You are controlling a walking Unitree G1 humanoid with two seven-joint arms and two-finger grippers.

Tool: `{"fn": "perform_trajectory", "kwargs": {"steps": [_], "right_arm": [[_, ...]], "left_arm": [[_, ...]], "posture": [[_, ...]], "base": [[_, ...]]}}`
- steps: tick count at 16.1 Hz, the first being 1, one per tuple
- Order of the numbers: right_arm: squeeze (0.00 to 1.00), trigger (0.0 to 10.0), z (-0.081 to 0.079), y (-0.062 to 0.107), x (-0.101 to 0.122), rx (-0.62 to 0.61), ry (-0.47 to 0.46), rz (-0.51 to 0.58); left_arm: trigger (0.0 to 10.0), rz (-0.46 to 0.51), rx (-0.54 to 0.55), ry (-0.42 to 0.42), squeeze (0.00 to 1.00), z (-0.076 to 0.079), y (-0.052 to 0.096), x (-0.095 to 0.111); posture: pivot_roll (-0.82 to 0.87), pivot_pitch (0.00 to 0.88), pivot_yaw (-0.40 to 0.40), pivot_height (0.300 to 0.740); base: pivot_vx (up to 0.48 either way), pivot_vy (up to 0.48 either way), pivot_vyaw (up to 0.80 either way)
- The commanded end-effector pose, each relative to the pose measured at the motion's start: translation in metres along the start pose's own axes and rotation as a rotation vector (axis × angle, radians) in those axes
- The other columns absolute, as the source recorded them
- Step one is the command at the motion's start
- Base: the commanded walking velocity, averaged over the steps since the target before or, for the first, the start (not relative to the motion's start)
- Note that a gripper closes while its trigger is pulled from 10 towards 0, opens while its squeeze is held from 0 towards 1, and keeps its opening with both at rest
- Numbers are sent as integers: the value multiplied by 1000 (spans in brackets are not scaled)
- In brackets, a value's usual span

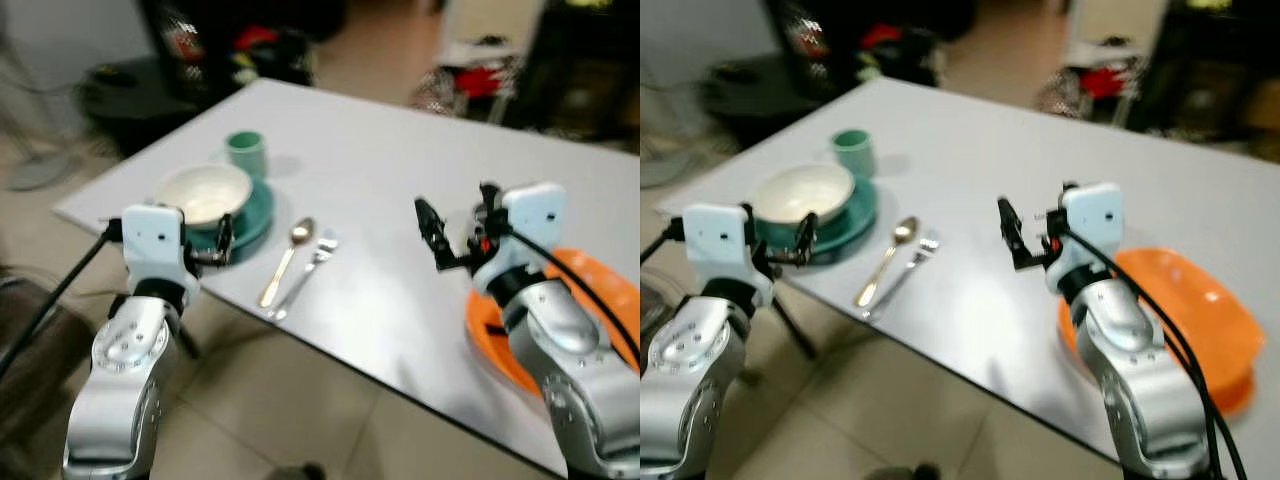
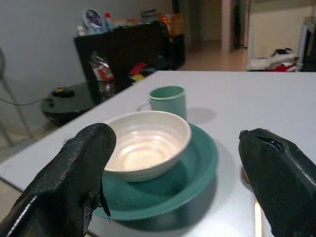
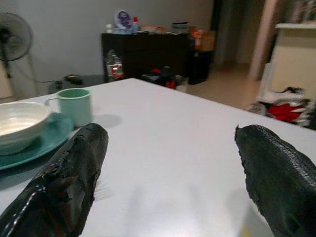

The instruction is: Setting the table

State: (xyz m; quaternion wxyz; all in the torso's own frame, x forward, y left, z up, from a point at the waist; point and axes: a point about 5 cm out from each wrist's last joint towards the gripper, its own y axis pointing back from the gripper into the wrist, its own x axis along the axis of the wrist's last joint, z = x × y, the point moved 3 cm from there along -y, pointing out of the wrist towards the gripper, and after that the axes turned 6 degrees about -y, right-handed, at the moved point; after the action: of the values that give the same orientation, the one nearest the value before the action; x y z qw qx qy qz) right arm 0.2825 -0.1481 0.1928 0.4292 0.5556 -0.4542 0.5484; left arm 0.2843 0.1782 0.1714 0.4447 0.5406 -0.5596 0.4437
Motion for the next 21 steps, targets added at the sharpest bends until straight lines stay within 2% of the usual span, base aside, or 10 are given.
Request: {"fn": "perform_trajectory", "kwargs": {"steps": [1,3,6,8,10,13,16,21], "right_arm": [[1000,10000,-4,1,3,19,-13,9],[1000,10000,-5,2,1,28,-33,1],[1000,10000,-10,-1,-3,44,-75,-12],[1000,10000,-10,1,-3,35,-77,-18],[1000,10000,-3,5,-5,7,-74,-30],[1000,10000,2,6,-10,-17,-78,-50],[1000,10000,10,6,-19,-95,-122,-84],[1000,10000,10,6,-23,-100,-154,-103]], "left_arm": [[10000,-11,-9,-5,0,0,-5,-1],[10000,-32,-40,-10,0,8,-6,-4],[10000,-44,-126,-36,0,19,3,-8],[10000,-55,-116,-8,0,19,4,-10],[10000,-59,-121,-47,0,21,3,-12],[10000,-69,-125,-52,0,23,5,-14],[10000,-68,-126,-50,0,22,4,-13],[10000,-63,-122,-42,0,21,4,-11]], "posture": [[87,0,63,740],[102,0,54,740],[111,0,43,740],[90,0,48,740],[99,0,35,740],[108,0,23,740],[115,0,18,740],[114,0,18,740]], "base": [[0,0,800],[0,0,800],[0,0,800],[0,0,800],[0,0,800],[0,0,800],[0,306,0],[0,383,0]]}}
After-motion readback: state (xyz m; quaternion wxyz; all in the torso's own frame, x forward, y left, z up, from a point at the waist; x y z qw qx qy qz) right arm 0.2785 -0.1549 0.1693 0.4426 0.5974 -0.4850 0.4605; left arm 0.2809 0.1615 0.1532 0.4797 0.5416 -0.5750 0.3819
